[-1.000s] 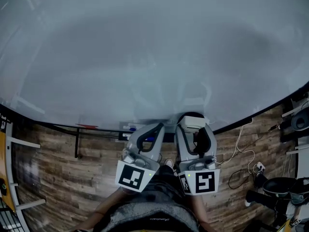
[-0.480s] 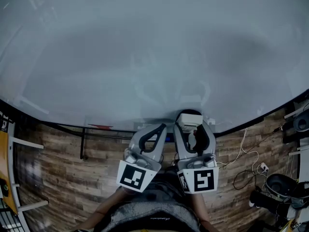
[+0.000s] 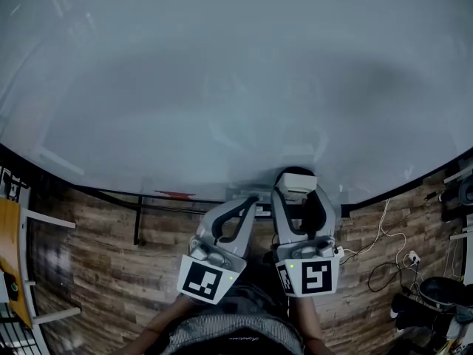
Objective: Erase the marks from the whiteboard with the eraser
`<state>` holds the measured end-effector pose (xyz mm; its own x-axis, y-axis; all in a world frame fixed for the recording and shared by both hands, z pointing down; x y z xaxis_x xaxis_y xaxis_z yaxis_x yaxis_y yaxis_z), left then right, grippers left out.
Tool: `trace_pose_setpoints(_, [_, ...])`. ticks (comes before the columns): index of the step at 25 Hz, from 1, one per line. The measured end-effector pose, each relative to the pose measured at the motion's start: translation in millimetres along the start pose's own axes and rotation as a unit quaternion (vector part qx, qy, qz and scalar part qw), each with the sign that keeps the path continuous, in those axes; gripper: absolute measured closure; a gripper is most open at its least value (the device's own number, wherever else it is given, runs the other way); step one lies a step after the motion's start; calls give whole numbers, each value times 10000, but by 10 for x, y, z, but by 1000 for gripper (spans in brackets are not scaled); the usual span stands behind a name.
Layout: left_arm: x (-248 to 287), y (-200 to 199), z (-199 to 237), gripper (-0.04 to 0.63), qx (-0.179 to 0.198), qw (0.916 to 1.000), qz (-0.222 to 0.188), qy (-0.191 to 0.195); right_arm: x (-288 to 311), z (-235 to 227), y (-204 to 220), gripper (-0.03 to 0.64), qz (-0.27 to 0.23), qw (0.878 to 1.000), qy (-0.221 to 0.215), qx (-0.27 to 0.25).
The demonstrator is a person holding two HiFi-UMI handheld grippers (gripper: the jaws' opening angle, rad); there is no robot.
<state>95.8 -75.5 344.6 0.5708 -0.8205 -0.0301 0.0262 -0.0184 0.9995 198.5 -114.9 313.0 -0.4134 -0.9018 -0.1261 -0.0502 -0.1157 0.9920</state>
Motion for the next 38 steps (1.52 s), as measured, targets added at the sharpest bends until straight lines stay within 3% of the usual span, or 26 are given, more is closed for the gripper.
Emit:
trace_pose_setpoints(13, [14,-109,86,592,-97,9991,-98,-404,13,18,-15,374,129,9998,-156,18])
trace_pose_setpoints(25, [60,-121,53,592,-206,9954,-100,-929,22,6,-21,374,170,9972,-724,45])
trace_pose_setpoints(34, [-43,-114,26,592,-183,9929,-187,-1160,68,263,-50,374,88,9911,-1327,81])
trace_pose_setpoints(38, [-265,-111,280,592,-144,9930,-198,-1157,154,596,-32,374,63,9902,-1393,67])
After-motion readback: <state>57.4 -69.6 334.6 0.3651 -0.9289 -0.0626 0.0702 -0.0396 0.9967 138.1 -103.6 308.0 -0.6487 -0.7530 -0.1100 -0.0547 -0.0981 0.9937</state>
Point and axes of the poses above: the fingertips, and each gripper's own axes: x forward along the fingers, z to its left, y out of its underside, the point moved 4 cm from there along -x, backward along the fingers, and after that the axes turned 8 degrees about y, right-handed, at the moved point
